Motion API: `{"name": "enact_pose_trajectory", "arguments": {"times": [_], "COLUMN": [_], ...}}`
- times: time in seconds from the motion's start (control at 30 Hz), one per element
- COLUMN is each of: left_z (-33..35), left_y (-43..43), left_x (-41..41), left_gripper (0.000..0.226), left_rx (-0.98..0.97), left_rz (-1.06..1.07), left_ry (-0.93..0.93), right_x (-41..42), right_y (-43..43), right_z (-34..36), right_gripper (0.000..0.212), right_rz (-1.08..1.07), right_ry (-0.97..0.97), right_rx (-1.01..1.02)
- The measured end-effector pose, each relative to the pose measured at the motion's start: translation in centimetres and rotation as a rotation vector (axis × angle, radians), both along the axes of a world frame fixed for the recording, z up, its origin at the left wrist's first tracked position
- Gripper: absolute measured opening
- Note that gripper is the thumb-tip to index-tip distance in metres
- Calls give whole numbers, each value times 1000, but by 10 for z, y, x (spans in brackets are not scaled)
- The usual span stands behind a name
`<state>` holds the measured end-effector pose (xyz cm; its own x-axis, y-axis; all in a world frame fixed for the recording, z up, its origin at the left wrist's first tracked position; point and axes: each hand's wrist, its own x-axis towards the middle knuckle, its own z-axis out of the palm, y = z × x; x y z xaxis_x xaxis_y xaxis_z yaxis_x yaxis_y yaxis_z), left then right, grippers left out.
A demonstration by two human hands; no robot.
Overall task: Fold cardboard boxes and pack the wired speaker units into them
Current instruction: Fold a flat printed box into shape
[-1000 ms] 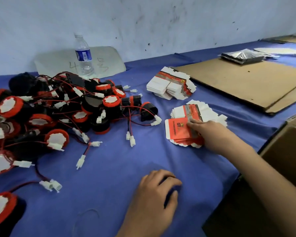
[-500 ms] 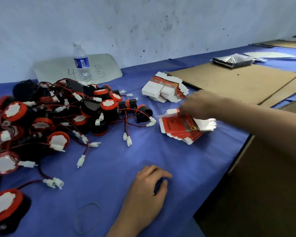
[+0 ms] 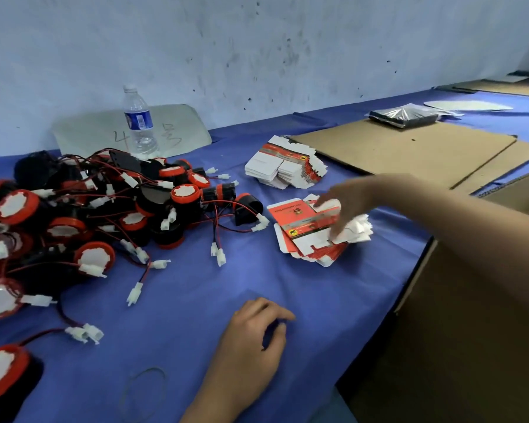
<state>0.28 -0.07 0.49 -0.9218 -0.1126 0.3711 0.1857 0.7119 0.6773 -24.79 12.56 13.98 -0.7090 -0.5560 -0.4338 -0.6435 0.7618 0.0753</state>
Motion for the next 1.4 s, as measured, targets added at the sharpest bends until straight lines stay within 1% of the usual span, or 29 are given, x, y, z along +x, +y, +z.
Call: {"name": "enact_pose_trajectory", "arguments": {"times": [0.03, 0.07, 0.1, 0.17, 0.23, 0.27, 0.3, 0.33, 0.4, 0.47, 0.5, 0.53, 0.57, 0.6, 0.63, 0.67, 0.73, 0.77, 0.83, 0.87, 0.93, 0.97, 1.07, 1.1, 1.17, 1.23, 1.33, 1.37, 1.4], "left_z": [0, 0, 0, -2, -3, -3, -4, -4, -2, -4, -5, -6, -5, -4, -2, 3, 18, 27, 44, 51, 60, 57, 34, 29, 25, 25, 25, 26, 28], "left_y": [0, 0, -1, -2, -2, -3, -3, -2, -1, -1, -2, -1, -1, 1, 3, 4, -2, -12, -43, -62, -95, -108, -134, -137, -144, -148, -144, -141, -140], "left_x": [0, -1, -1, -2, -1, -1, -1, -1, 0, 0, 0, 0, 0, 0, 1, 2, 4, 4, 3, 3, 5, 7, 15, 18, 18, 17, 19, 20, 21], "left_gripper": [20, 20, 20, 18, 18, 20, 20, 19, 17, 18, 17, 18, 21, 25, 30, 35, 48, 53, 56, 55, 56, 58, 56, 52, 45, 45, 65, 74, 82], "left_rx": [-5, -10, -13, -12, -14, -14, -12, -7, 7, 24, 29, 33, 43, 76, 151, 287, 687, 850, 1035, 1050, 941, 873, 758, 720, 712, 714, 708, 759, 844], "left_rz": [-1, -1, 1, 4, 12, 16, 16, 13, 3, -1, 0, 1, 9, 24, 53, 101, 195, 240, 321, 335, 348, 370, 431, 429, 415, 393, 399, 389, 344], "left_ry": [0, -1, -1, 5, 6, 3, 1, 0, 11, 22, 22, 16, 18, 39, 84, 141, 241, 278, 337, 352, 344, 319, 242, 241, 261, 263, 243, 256, 285], "right_x": [5, 9, 12, 16, 16, 16, 18, 19, 21, 20, 18, 19, 23, 28, 35, 45, 66, 78, 102, 111, 129, 138, 158, 161, 160, 161, 167, 169, 171], "right_y": [-1, -2, -2, -1, 0, 0, -1, -2, -4, -3, -2, 0, 1, -1, -5, -14, -37, -51, -78, -92, -121, -134, -163, -166, -173, -175, -174, -174, -174], "right_z": [-14, -25, -32, -35, -28, -23, -16, -12, 5, 30, 44, 60, 75, 86, 91, 88, 58, 38, 0, -15, -40, -52, -88, -95, -102, -106, -112, -113, -113], "right_gripper": [90, 92, 87, 67, 39, 19, 8, 17, 24, 24, 24, 23, 25, 29, 31, 30, 22, 20, 21, 26, 34, 34, 23, 20, 19, 29, 27, 27, 32], "right_rz": [44, 93, 151, 270, 315, 302, 279, 248, 221, 187, 140, 77, 7, -53, -88, -111, -114, -96, -44, -25, 27, 25, -56, -50, 35, 129, 231, 283, 349], "right_ry": [-3, 41, 108, 224, 199, 169, 138, 120, 146, 316, 423, 445, 366, 218, 72, -38, -171, -241, -373, -403, -439, -468, -591, -583, -532, -559, -492, -429, -373], "right_rx": [100, 153, 171, 203, 182, 140, 94, 55, -43, -290, -486, -742, -1037, -1304, -1480, -1556, -1557, -1563, -1602, -1620, -1647, -1645, -1637, -1633, -1626, -1557, -1475, -1480, -1493]}}
